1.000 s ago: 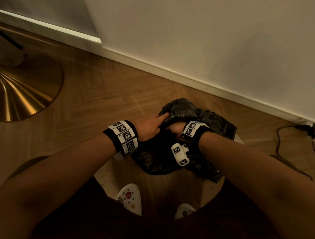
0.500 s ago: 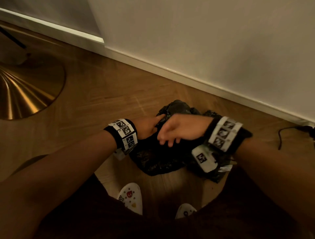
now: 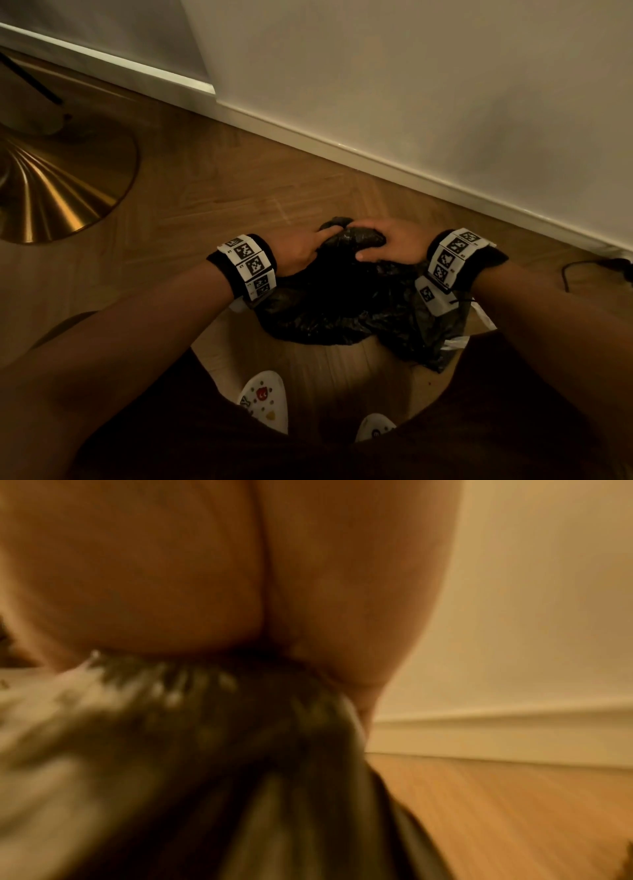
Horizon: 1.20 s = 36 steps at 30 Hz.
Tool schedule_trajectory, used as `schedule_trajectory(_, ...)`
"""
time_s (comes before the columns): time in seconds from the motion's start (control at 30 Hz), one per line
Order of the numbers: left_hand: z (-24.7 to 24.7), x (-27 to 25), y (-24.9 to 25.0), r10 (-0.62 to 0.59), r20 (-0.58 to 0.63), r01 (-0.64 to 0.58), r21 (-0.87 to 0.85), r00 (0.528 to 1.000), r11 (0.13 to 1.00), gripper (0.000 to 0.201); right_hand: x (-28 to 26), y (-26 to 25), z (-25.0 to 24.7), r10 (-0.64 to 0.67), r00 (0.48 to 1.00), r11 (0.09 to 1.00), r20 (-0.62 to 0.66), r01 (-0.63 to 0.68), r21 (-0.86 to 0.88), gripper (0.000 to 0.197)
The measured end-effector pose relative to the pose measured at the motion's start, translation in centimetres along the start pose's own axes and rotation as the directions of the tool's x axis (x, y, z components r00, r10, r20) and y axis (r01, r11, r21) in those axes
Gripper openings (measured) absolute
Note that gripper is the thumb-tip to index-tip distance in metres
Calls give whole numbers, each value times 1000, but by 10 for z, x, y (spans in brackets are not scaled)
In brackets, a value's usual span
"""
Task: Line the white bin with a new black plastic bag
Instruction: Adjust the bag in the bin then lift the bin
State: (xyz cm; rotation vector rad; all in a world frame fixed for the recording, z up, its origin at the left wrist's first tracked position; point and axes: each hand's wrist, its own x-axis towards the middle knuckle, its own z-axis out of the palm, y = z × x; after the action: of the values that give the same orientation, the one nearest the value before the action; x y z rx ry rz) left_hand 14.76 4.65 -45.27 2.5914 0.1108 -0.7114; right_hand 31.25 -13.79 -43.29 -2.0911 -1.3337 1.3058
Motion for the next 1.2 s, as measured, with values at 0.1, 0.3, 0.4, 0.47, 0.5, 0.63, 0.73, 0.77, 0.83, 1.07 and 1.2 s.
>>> schedule_trajectory(0.1,3,-2,-1,33,-64,-27,83,997,996,69,6,1,2,56,997,996,-55,-52,75,60)
schedule_trajectory(0.3,16,2,-5,47,-32,-43,100,998,994,72,23,20,8,153,984,975,-91,-135,174,51)
schedule_trajectory(0.4,15,1,2,14,-43,-12,46,999,999,75,24,21,7,158,985,974,-71,-144,174,31)
schedule_trajectory(0.47,16,2,1,16,-50,-18,-38,999,999,75,24,20,8,151,986,964,-65,-132,231,24)
schedule_trajectory(0.5,16,2,0,12,-51,-17,-98,999,995,73,25,19,8,153,987,957,-57,-134,256,21)
schedule_trajectory(0.63,24,5,-3,51,-63,-67,-297,997,952,63,34,16,16,211,978,958,-6,-205,200,27)
schedule_trajectory(0.73,22,3,-3,18,-9,-20,-342,1000,940,55,39,13,22,278,961,954,1,-276,114,42)
schedule_trajectory(0.77,20,2,-2,6,15,0,-356,1000,935,50,39,11,23,296,955,950,4,-295,102,43)
schedule_trajectory(0.83,15,0,1,-9,69,35,-374,998,927,43,42,11,25,317,948,945,25,-318,77,45)
schedule_trajectory(1.07,14,4,1,-16,127,66,-404,992,912,42,28,-2,6,370,924,928,99,-373,15,38)
schedule_trajectory(1.2,9,5,-1,-35,123,84,-419,992,904,45,13,21,-9,329,913,846,239,-398,355,50)
